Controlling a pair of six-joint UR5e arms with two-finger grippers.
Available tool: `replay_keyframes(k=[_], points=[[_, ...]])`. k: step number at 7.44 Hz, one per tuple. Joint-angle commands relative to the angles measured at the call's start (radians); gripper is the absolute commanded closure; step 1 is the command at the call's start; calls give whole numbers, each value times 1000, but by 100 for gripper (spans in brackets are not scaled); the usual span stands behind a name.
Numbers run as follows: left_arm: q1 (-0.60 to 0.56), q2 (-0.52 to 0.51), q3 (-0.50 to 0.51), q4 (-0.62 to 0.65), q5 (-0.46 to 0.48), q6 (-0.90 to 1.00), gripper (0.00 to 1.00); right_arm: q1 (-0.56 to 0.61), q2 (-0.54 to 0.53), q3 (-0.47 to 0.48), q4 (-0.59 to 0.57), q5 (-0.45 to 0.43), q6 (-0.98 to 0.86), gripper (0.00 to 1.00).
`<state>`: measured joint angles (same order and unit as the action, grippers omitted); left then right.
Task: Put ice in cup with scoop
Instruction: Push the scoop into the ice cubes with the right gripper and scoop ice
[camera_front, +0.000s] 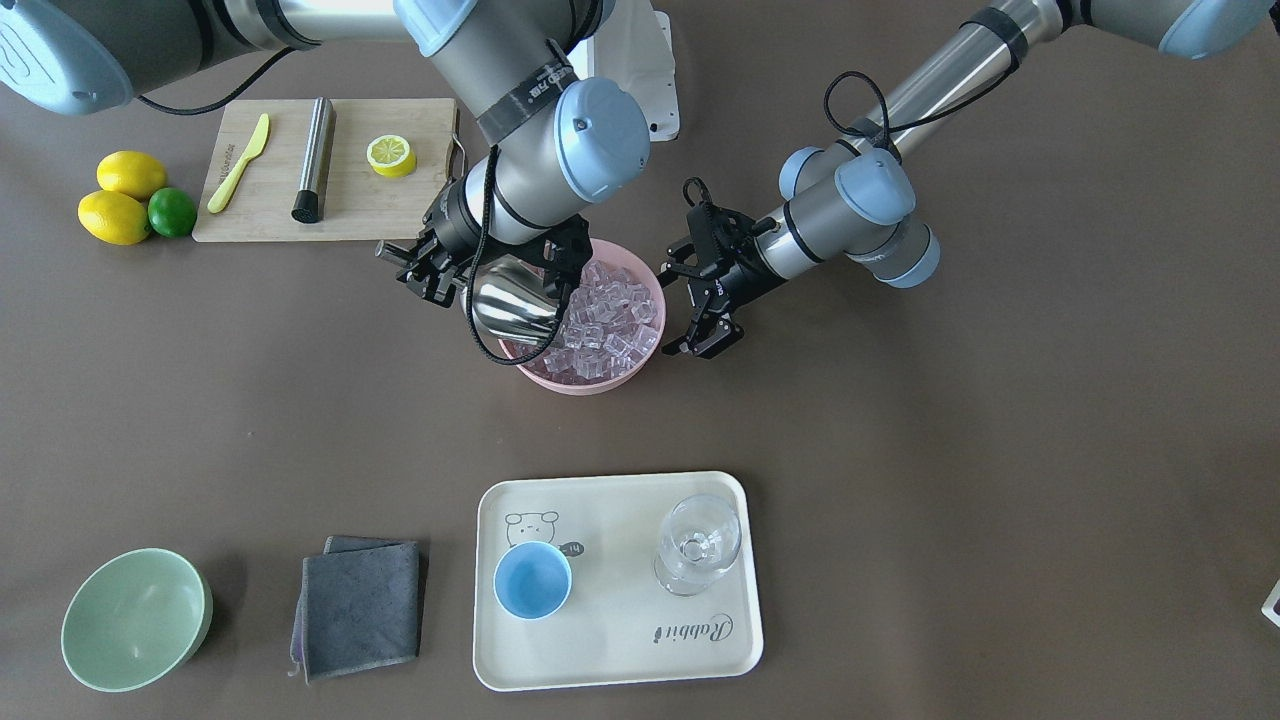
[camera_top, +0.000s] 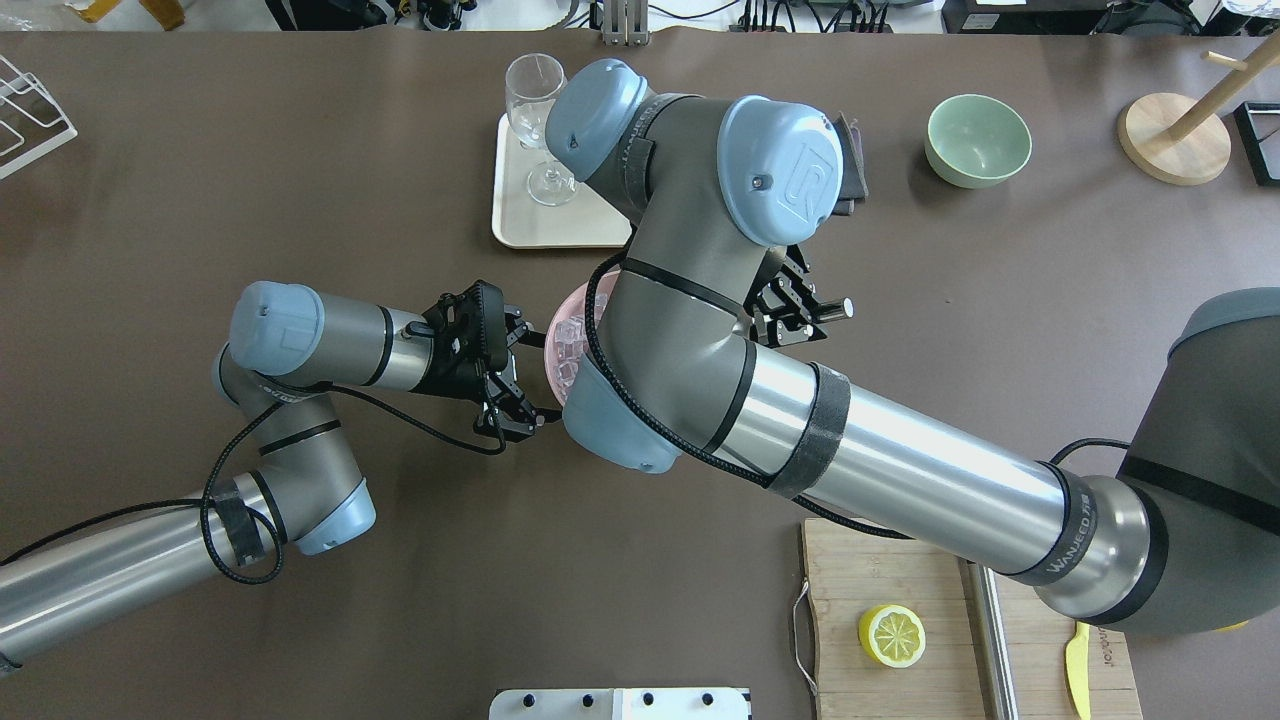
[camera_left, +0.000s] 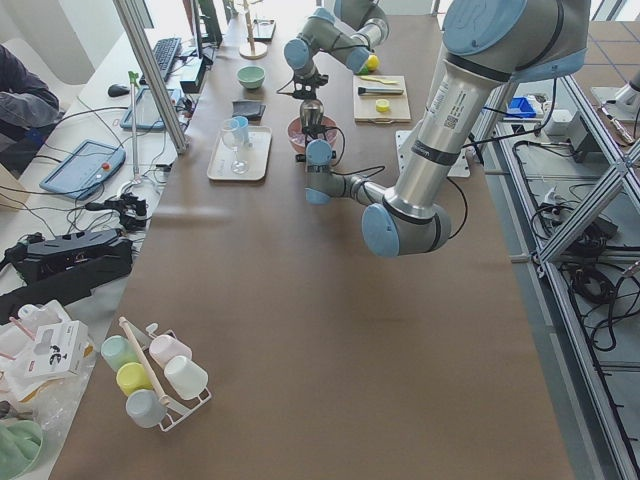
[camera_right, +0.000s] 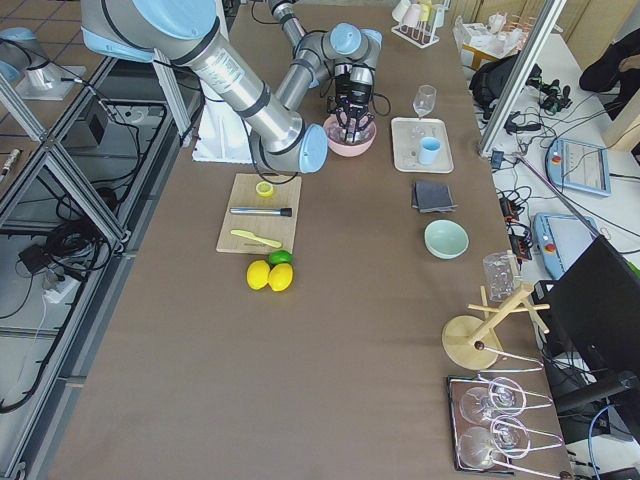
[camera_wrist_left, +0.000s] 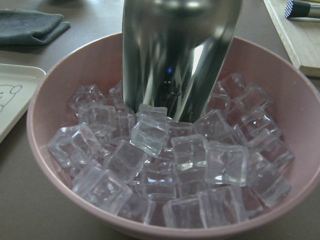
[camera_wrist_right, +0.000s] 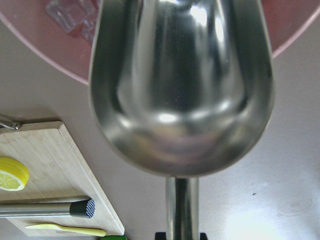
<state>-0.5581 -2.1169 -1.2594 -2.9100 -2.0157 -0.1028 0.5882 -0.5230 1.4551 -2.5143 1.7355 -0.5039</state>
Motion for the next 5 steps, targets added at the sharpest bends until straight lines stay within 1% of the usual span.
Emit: replay_keyframes(k=[1,4,5], points=[[0,0,0,18,0,0,2,-14,3,-13,47,3,37,100],[1,0,-2,23,-5,0,2,-18,-14,1,106,21,106,100],[1,0,-2,23,-5,0,2,-18,-25,4,159,27,119,100]])
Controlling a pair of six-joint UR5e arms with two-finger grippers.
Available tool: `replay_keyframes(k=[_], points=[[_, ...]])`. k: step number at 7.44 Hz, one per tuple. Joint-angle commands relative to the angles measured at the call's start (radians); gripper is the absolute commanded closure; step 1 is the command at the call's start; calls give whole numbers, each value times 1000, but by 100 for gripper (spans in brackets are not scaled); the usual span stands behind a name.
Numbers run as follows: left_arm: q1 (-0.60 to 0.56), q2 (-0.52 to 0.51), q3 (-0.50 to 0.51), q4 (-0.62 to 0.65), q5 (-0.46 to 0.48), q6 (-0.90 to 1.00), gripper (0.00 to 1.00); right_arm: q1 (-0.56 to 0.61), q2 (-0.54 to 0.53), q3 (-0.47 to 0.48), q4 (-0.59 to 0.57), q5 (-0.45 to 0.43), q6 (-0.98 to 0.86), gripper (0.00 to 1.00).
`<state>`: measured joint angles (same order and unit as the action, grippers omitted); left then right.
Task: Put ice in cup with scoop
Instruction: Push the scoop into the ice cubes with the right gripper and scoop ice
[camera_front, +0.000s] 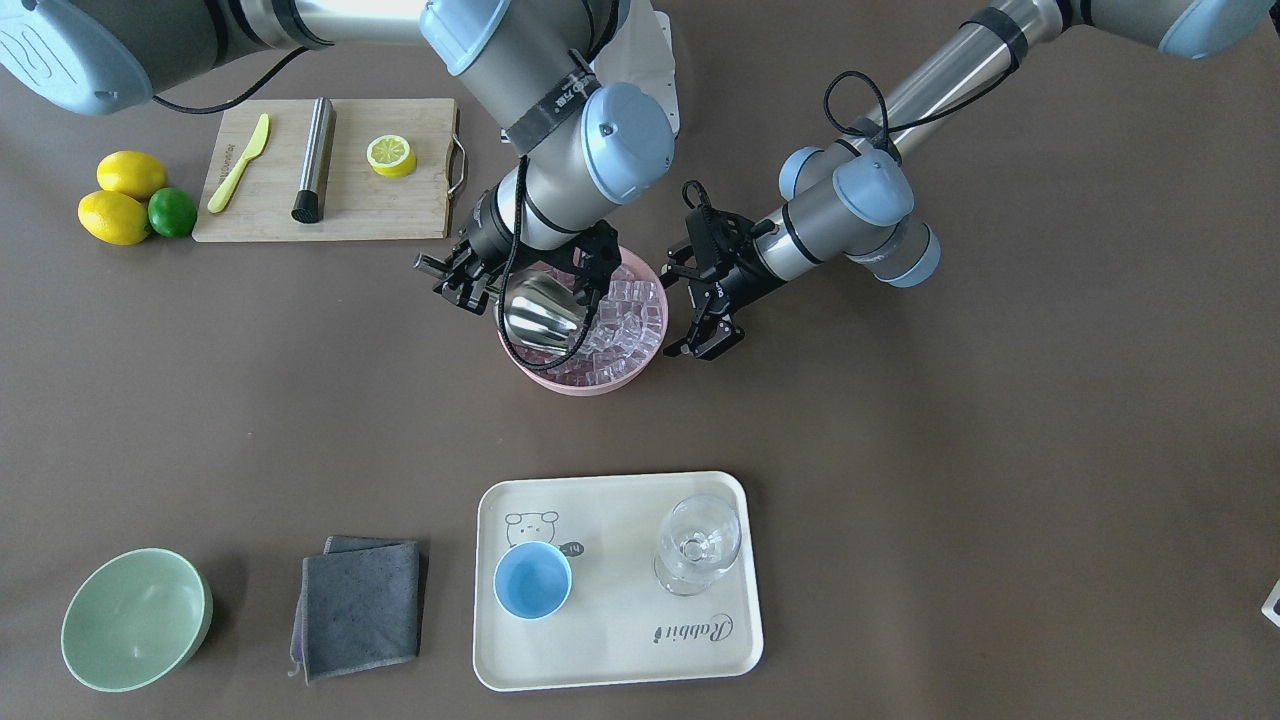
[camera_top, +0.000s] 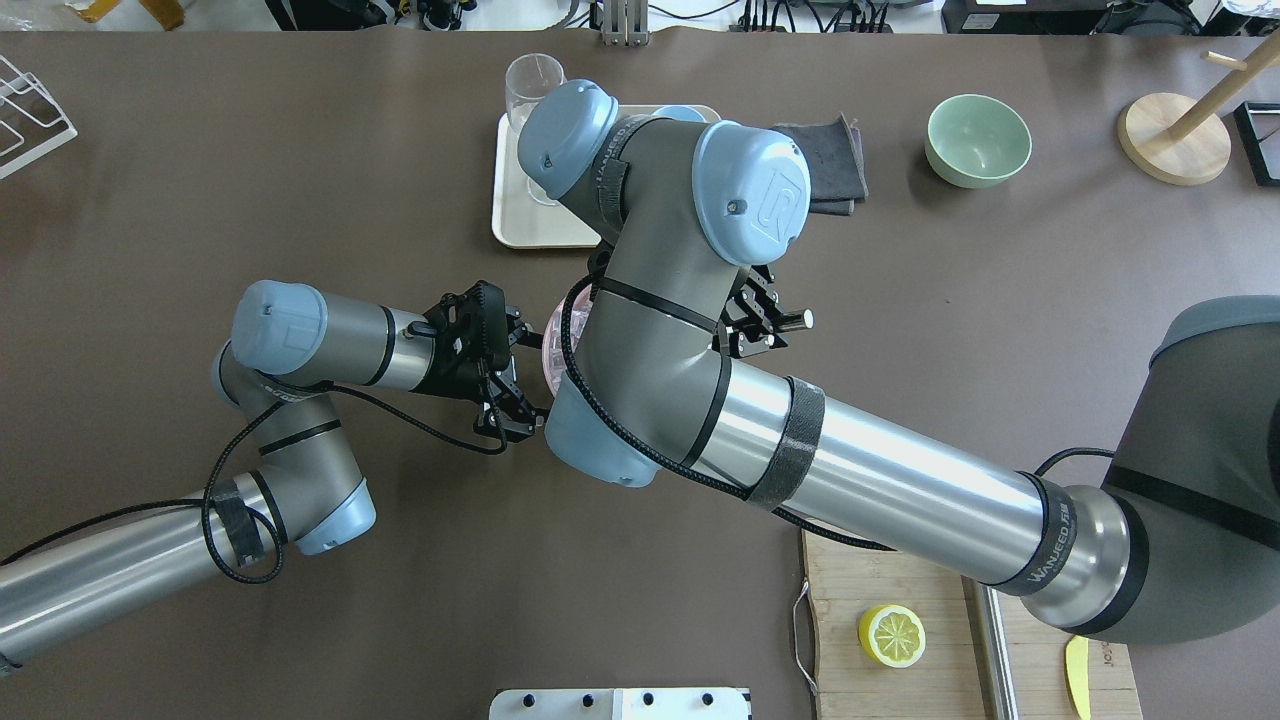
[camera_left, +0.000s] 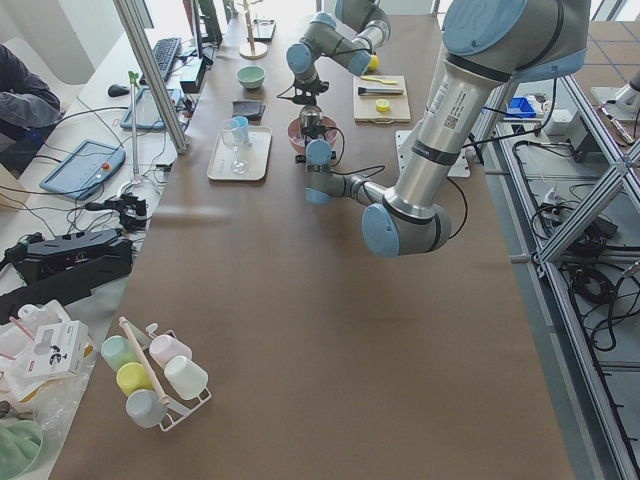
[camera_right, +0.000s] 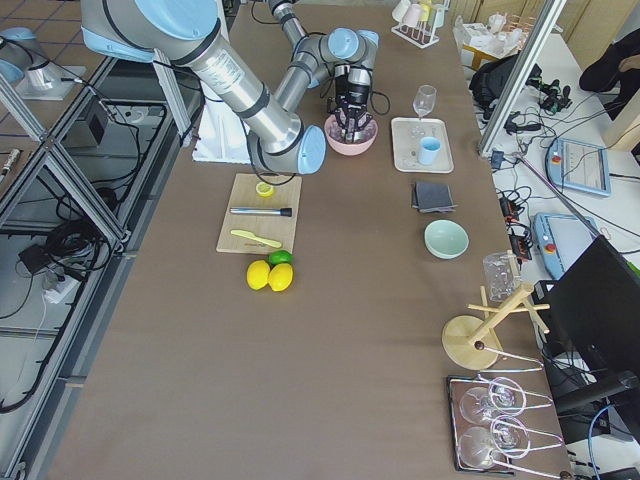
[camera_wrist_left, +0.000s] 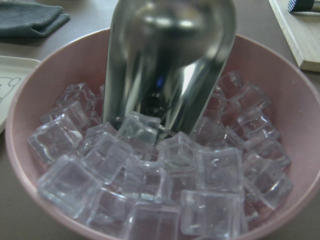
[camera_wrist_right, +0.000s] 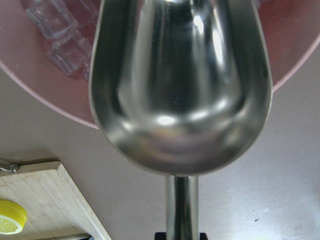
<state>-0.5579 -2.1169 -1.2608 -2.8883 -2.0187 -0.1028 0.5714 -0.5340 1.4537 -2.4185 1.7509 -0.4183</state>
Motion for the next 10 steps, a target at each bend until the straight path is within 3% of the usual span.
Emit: replay_keyframes(k=[1,4,10], points=[[0,0,0,1,-2,0,2,-1,-32,31,71,25,56,100],[-1,0,0,1,-2,0,2,-1,-101,118,129,27,108,100],[1,0,0,3,-2,0,2,-1,-176,204,240,70,219,100]])
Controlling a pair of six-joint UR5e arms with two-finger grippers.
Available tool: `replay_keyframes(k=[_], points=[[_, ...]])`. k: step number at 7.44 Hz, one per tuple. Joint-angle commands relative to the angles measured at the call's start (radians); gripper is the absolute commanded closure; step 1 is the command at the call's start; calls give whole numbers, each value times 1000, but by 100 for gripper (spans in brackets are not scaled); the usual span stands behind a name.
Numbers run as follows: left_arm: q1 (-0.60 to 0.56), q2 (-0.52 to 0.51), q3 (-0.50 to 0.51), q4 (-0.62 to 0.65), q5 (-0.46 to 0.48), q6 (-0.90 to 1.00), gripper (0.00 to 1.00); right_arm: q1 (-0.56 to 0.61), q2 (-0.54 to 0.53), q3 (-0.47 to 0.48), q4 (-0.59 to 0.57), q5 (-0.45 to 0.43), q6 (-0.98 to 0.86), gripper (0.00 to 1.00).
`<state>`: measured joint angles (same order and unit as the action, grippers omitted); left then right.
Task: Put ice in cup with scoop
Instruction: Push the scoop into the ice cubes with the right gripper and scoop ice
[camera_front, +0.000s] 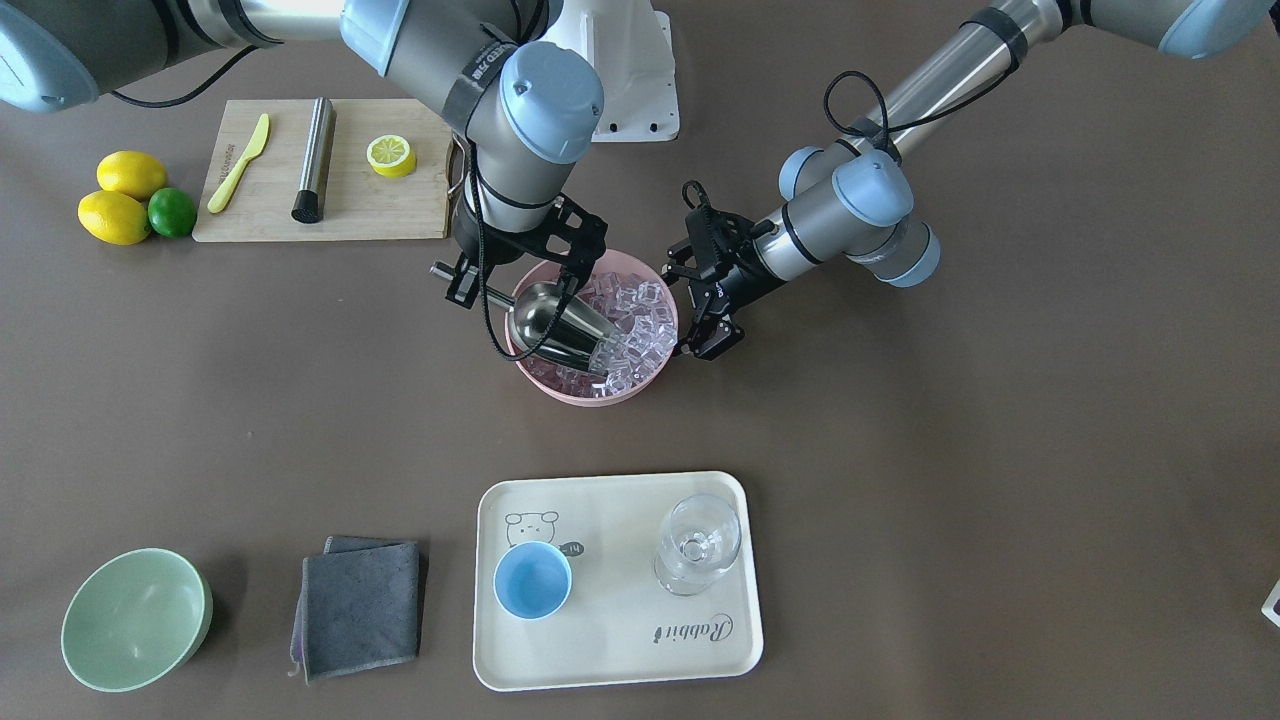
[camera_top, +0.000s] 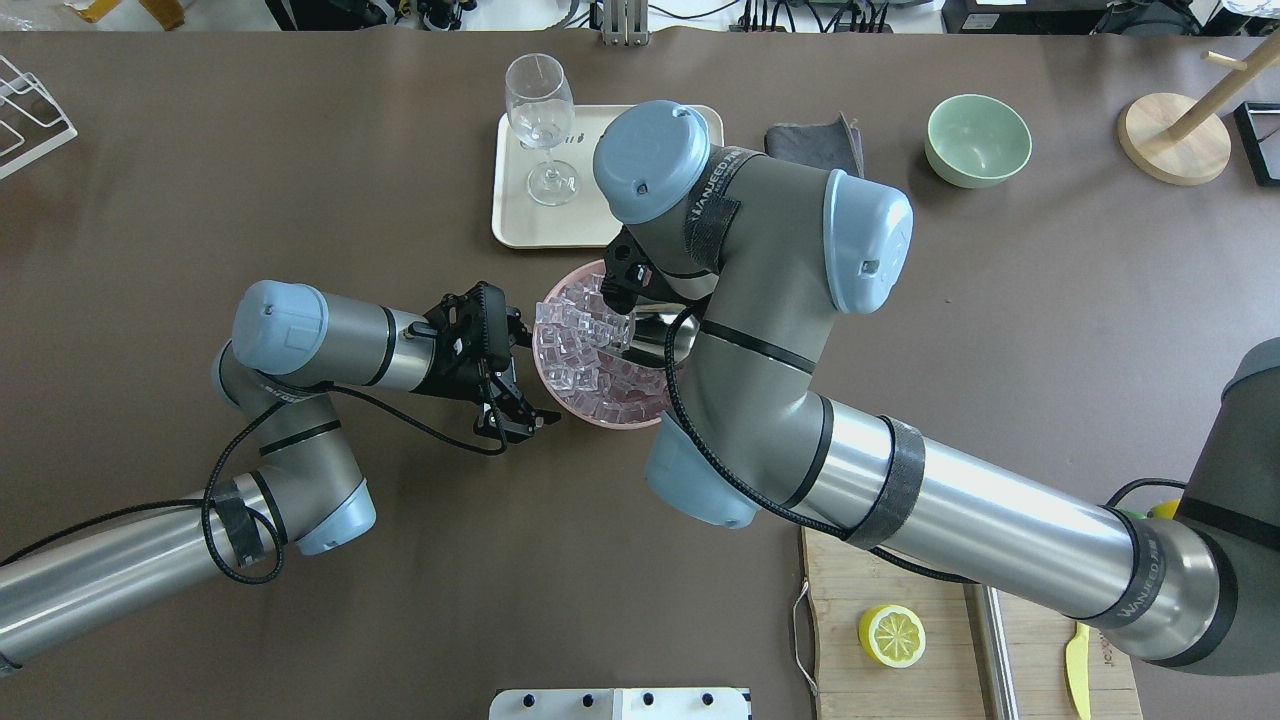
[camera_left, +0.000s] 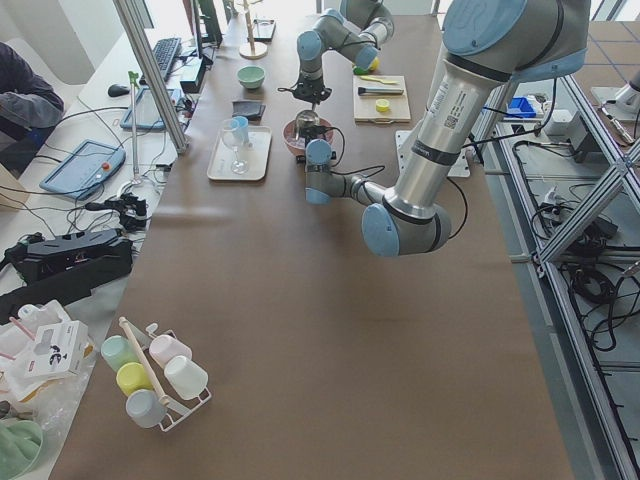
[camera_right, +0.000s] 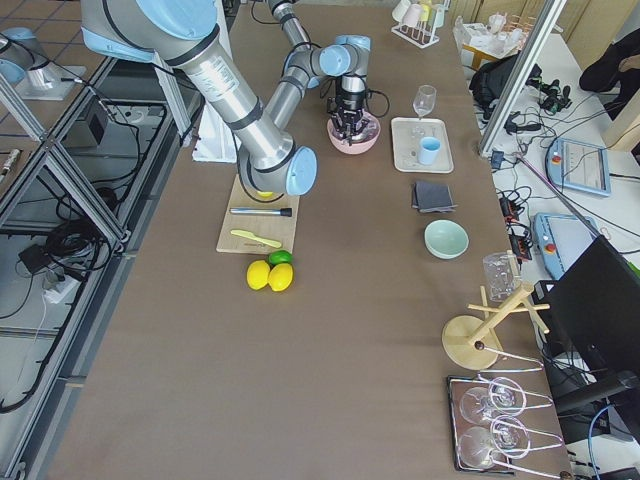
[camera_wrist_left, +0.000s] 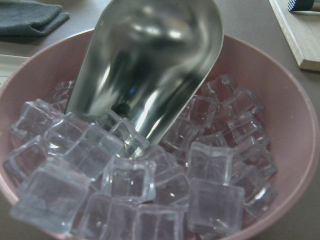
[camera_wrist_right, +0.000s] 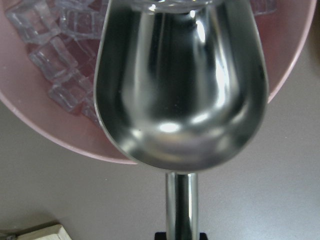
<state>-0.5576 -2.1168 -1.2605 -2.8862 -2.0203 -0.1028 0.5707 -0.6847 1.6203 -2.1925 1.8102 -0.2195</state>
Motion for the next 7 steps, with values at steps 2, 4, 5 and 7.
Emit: replay_keyframes(k=[2,4,5,7], points=[[-1,0,0,1,-2,0,2,0,-61,88,48,12,61,100],[1,1,-2,1,-2,0,2,0,-71,93,83,12,91,100],[-1,1,-2,1,-2,0,2,0,-78,93,91,12,94,100],[1,1,-2,1,-2,0,2,-18,-82,93,133,14,141,100]])
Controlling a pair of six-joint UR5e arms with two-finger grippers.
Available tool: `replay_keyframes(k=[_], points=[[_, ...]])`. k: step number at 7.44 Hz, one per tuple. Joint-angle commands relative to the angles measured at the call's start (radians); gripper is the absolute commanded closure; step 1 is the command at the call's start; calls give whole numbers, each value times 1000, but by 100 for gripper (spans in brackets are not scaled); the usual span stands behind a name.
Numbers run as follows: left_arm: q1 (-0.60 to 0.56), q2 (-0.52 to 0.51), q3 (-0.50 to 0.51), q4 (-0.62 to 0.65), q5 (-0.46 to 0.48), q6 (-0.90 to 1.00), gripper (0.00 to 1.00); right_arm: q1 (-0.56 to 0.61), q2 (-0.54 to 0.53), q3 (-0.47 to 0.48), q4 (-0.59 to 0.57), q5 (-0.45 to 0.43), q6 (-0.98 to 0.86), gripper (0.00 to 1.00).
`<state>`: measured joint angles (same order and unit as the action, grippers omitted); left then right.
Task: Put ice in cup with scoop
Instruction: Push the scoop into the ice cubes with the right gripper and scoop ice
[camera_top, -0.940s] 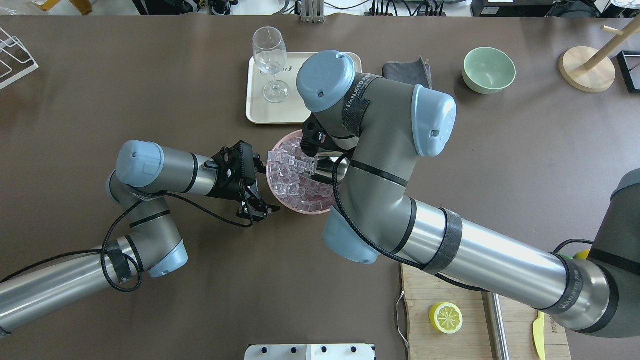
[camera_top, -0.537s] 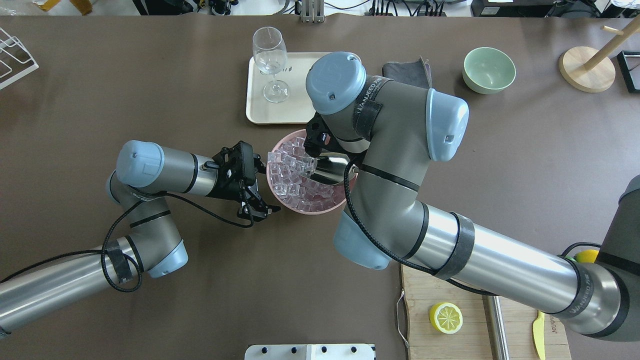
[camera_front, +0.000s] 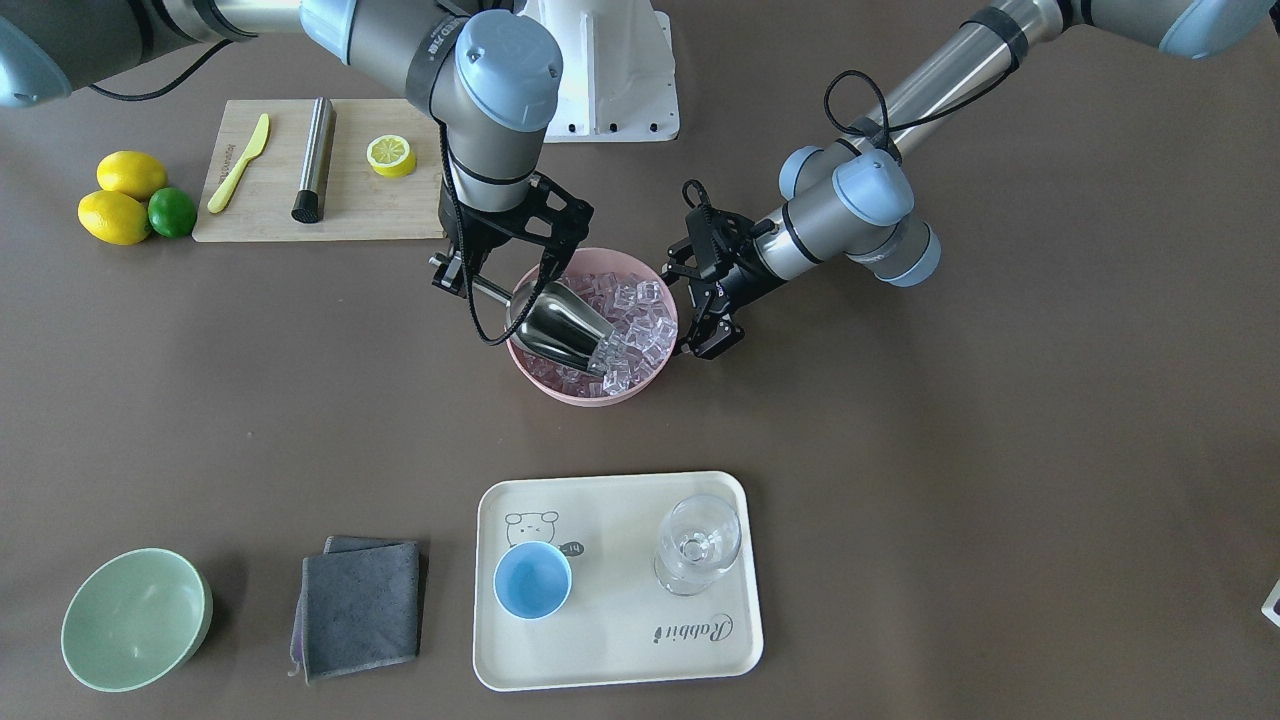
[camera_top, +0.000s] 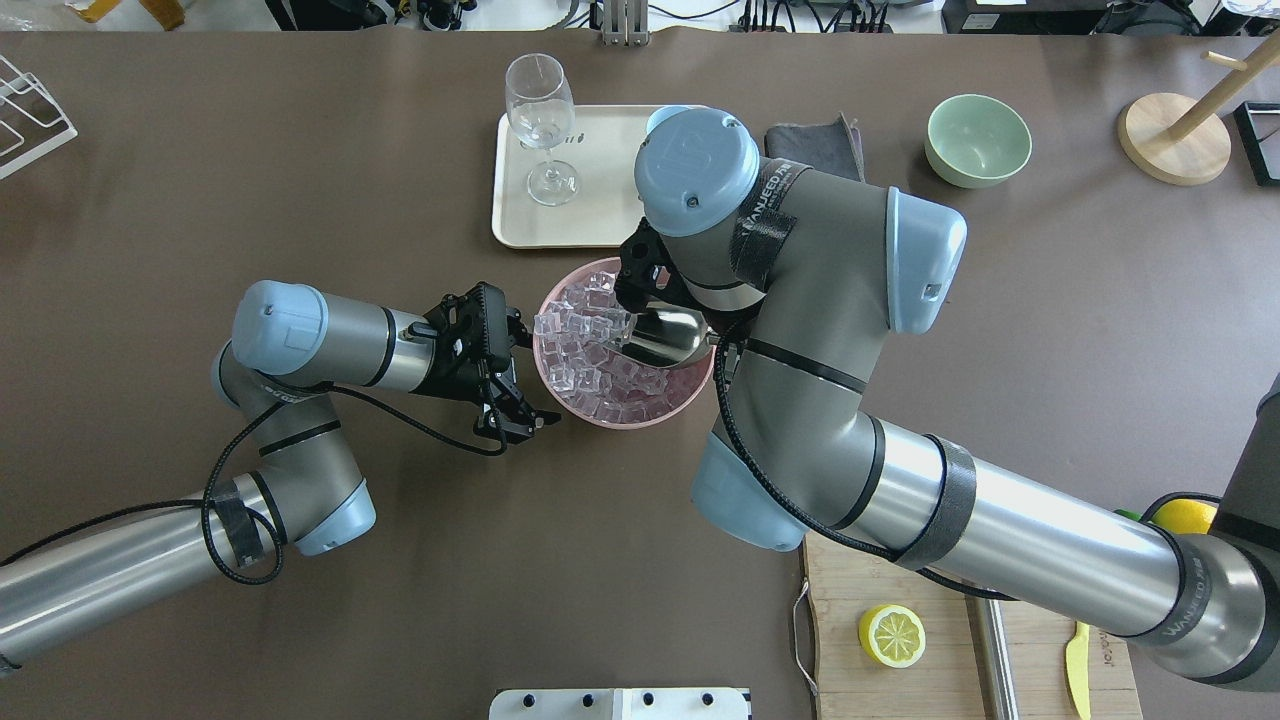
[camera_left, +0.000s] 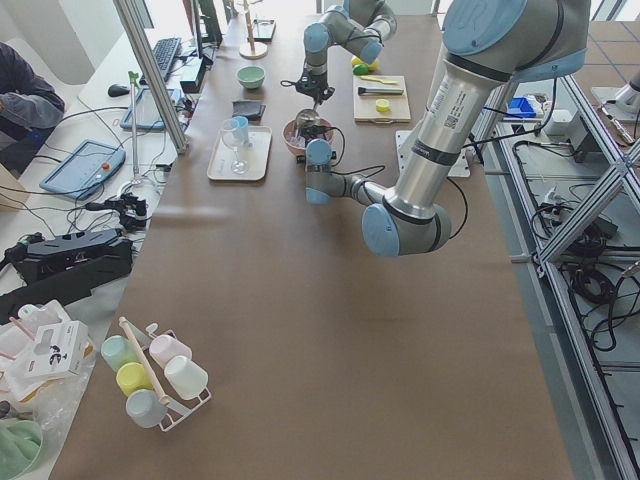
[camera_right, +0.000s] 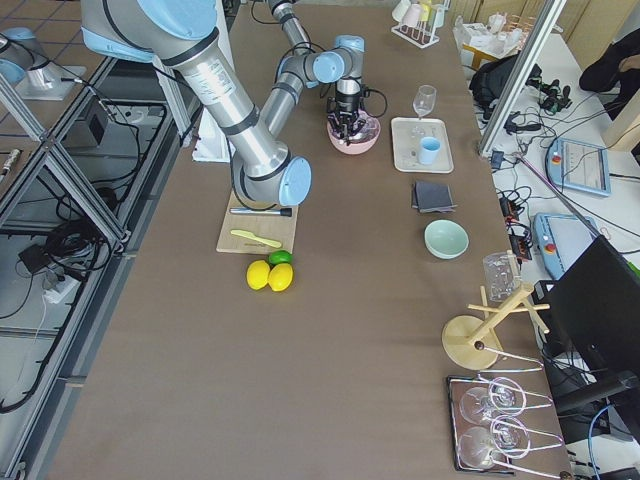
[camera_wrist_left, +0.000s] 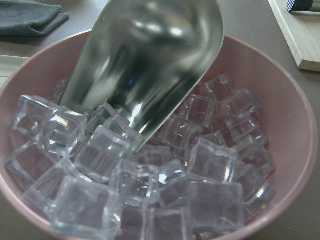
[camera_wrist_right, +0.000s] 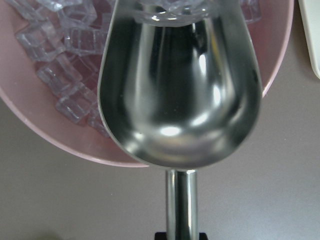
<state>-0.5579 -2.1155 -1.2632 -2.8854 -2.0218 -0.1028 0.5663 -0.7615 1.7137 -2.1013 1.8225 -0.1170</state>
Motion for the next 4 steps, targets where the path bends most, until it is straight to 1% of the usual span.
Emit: replay_keyframes(k=[1,2,4], points=[[0,0,-1,0,0,2,2,-14,-9,1,76,3,65,100],[1,0,-1,-2,0,2,2,-14,-16,7,99,12,71,100],[-1,0,-2,0,0,0,2,-14,-56,70,104,18,71,100]])
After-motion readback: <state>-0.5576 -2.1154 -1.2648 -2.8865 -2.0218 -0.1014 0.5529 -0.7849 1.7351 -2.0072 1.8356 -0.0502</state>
